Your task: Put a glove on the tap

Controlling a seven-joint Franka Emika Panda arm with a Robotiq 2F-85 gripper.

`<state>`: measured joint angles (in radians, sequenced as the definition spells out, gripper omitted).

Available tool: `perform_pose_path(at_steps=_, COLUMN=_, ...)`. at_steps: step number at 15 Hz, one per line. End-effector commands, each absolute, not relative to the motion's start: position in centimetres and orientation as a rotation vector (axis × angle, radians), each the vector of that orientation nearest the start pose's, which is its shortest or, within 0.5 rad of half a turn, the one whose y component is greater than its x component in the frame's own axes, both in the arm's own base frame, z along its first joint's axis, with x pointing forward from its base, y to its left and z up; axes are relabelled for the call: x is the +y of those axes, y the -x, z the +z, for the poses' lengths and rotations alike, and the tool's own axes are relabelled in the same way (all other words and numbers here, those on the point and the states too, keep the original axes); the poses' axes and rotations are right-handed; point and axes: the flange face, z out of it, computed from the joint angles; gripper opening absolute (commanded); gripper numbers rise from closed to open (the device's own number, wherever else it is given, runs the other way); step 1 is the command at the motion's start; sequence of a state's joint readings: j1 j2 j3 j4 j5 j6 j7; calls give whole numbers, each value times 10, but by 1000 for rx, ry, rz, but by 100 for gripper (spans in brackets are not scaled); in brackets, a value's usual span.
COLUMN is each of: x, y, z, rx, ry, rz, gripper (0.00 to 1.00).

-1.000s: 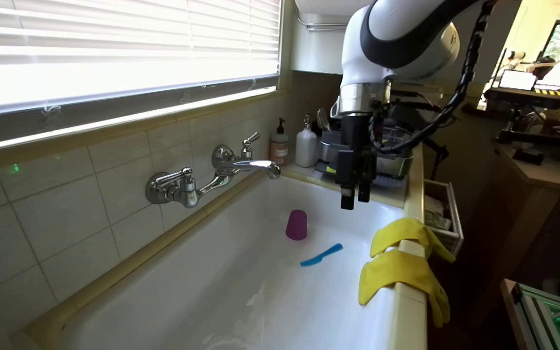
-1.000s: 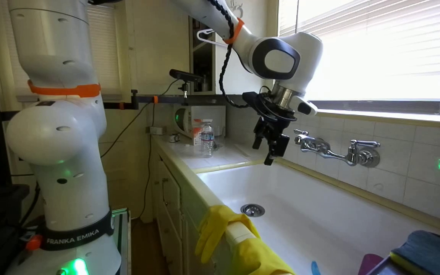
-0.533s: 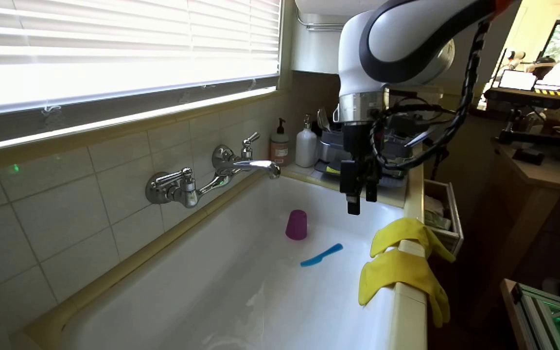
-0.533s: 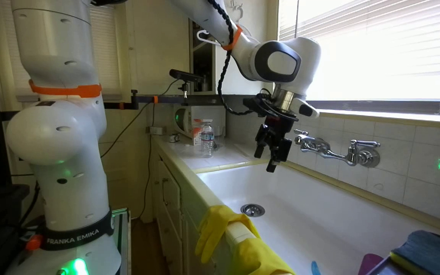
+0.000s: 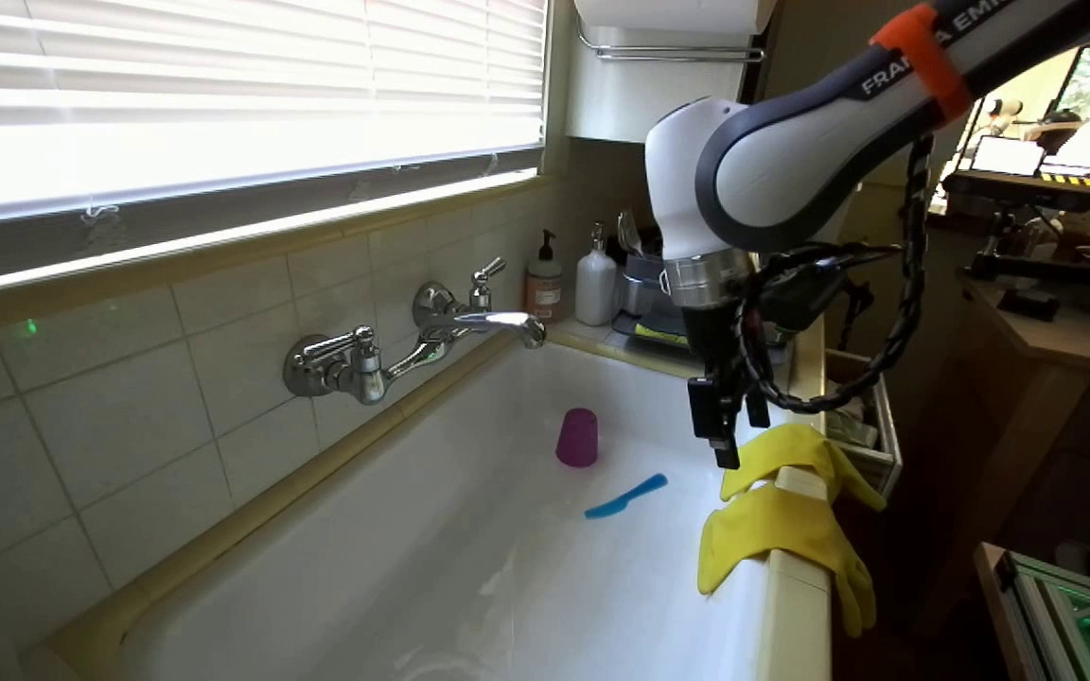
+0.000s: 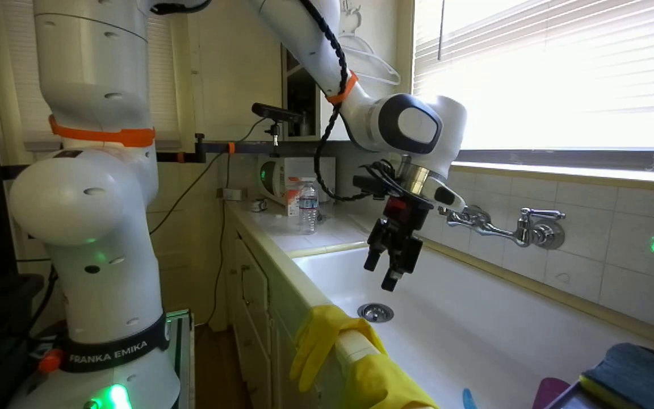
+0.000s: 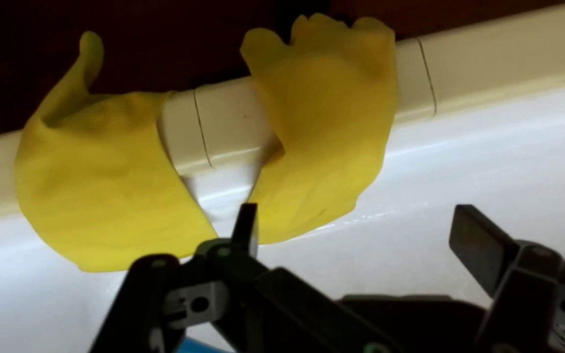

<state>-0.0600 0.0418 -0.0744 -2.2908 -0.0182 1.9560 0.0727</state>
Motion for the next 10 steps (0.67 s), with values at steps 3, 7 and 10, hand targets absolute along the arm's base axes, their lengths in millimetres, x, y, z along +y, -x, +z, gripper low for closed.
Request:
perform_pose_path(at_steps=3, x=-65, y=-454, z=272, rx=335, ry=3053, rz=608, gripper=100)
perform_pose_path(at_steps=7, x=-69, y=-450, z=251, rx=338, ry=3051, rz=582, gripper=100)
perform_pose_path(at_steps=10, x=-72, y=-448, z=238, rx=350, ry=3065, rz=578, gripper=100)
